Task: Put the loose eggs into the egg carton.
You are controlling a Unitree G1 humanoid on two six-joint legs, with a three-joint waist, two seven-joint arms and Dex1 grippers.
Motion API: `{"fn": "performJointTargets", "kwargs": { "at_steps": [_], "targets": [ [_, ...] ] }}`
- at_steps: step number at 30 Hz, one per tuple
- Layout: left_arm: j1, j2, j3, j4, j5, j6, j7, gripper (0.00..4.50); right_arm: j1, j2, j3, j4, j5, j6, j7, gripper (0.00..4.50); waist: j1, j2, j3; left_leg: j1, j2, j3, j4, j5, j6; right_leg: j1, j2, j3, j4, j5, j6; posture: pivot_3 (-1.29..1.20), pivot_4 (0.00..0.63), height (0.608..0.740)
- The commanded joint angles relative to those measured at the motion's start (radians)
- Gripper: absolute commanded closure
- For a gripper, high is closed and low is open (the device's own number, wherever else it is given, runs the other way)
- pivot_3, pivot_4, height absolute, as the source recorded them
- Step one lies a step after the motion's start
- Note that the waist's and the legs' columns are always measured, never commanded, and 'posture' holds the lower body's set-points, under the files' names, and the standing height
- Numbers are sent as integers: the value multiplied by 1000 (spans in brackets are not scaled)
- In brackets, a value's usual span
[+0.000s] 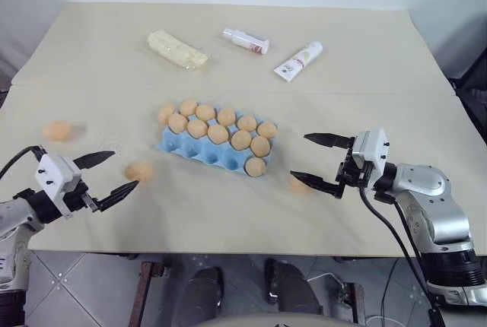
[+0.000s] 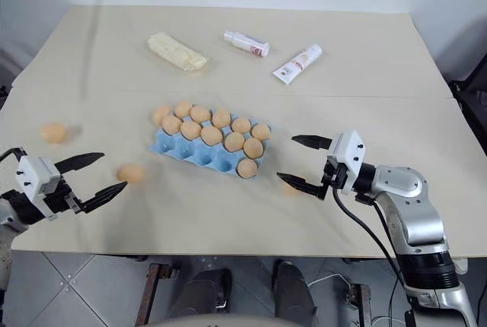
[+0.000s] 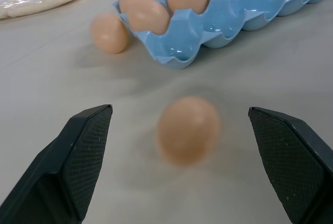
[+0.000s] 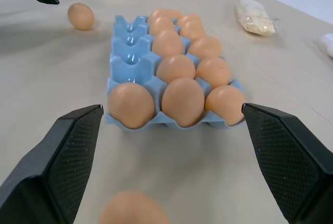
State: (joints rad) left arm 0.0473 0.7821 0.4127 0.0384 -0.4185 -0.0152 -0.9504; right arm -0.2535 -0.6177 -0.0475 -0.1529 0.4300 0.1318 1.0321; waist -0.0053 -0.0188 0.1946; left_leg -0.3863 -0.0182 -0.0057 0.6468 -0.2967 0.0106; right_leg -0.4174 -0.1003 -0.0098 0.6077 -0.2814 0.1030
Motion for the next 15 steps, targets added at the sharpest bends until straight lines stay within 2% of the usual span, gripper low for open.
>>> {"fn": "performJointTargets", "kwargs": {
  "at_steps": [1, 7, 11, 15],
  "targets": [
    [-14, -18, -12, -45, 1, -15, 11, 37, 11, -6, -32, -27, 15, -8, -10, 0, 1, 0, 0, 0, 0, 0, 0, 0, 0, 0, 0, 0, 0, 0, 0, 0, 150, 740],
    [-77, -29, -106, -138, -54, 40, -60, 37, 127, -91, -130, -77, 40, 3, 15, 0, 14, 0, 0, -1, -1, -1, 1, 0, 0, 1, -1, -1, 0, 0, 0, 0, 150, 740],
    [-134, -24, -212, -168, -28, 15, -146, 37, 258, -159, -193, -83, 26, -35, 68, 0, 17, 1, 0, 1, -1, -1, 1, 0, 1, 4, 0, -2, -2, 0, 1, 0, 150, 740],
    [-163, -33, -287, -149, -17, -11, -217, 37, 291, -158, -172, -50, -1, -78, 83, 0, 0, 1, 0, 2, 0, 0, 1, 0, 1, 4, 1, -1, -1, 0, 1, 0, 150, 740]
  ]
}}
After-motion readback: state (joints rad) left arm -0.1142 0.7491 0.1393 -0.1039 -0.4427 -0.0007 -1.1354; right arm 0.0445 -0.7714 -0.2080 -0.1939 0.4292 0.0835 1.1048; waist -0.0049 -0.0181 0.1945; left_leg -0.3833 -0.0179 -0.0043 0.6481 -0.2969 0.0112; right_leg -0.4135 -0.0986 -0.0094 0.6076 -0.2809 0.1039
